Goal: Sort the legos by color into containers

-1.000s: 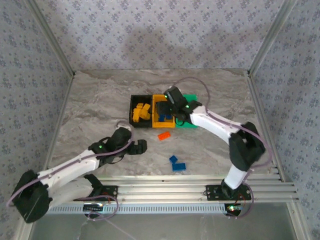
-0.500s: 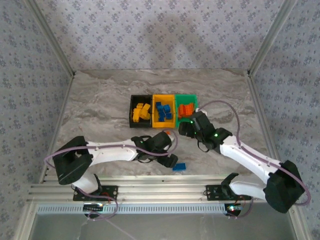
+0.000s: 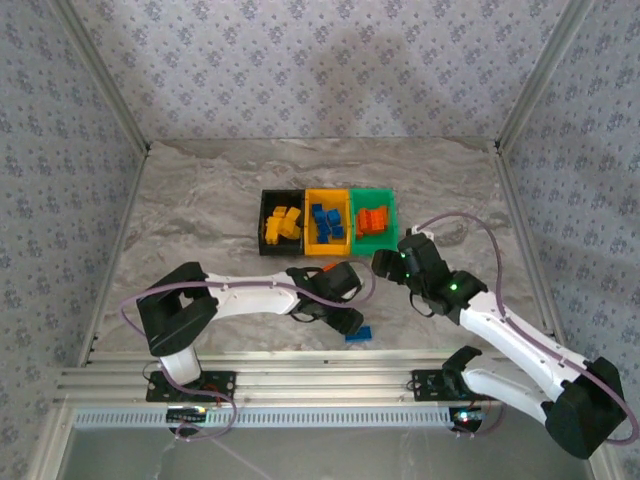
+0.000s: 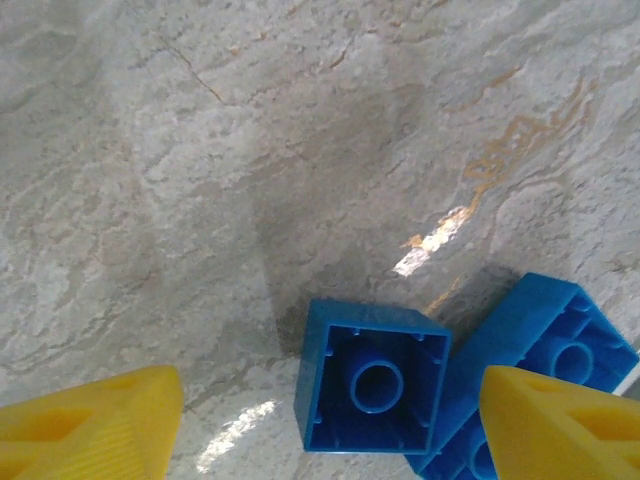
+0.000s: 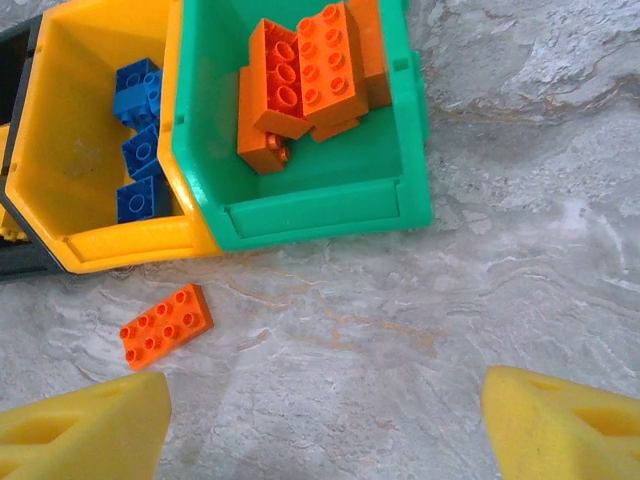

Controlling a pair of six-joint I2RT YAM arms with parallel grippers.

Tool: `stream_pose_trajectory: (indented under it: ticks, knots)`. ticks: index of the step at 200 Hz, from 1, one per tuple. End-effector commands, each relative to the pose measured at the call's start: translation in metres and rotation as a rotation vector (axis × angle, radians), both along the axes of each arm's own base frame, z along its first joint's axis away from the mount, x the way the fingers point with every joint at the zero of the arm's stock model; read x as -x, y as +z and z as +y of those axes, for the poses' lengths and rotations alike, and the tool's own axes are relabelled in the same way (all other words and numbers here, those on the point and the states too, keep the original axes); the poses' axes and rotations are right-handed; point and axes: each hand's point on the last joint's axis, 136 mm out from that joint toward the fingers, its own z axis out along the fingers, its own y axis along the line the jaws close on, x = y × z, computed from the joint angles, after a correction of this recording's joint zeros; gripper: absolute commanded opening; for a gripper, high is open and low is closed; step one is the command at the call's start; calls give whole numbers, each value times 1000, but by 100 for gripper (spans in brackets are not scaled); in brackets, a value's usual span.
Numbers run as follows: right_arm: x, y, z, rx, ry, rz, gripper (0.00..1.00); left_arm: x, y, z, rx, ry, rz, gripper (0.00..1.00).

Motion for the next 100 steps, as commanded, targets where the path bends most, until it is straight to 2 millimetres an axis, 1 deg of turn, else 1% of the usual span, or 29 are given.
stream_pose_trajectory:
  ticks: [1, 19, 34, 48, 57, 80, 100]
  knots:
    - [5, -6, -11, 12, -31, 17, 83, -2, -10, 14, -89, 12, -15, 73]
    - [3, -1, -11, 2, -34, 2, 83, -9, -17, 30, -125, 59, -11, 68]
    - [1, 0, -10, -1, -33, -6, 83, -14, -17, 40, -127, 94, -12, 65]
    - [1, 1, -10, -5, -36, -8, 83, -18, -15, 45, -119, 112, -14, 65]
    - [1, 0, -10, -7, -34, -9, 83, -16, -14, 42, -105, 100, -5, 67]
    - [1, 0, -11, -5, -39, -9, 83, -9, -15, 29, -74, 54, 25, 75]
    - [3, 0, -12, -4, -40, -6, 83, -10, -20, 22, -68, 34, 26, 75]
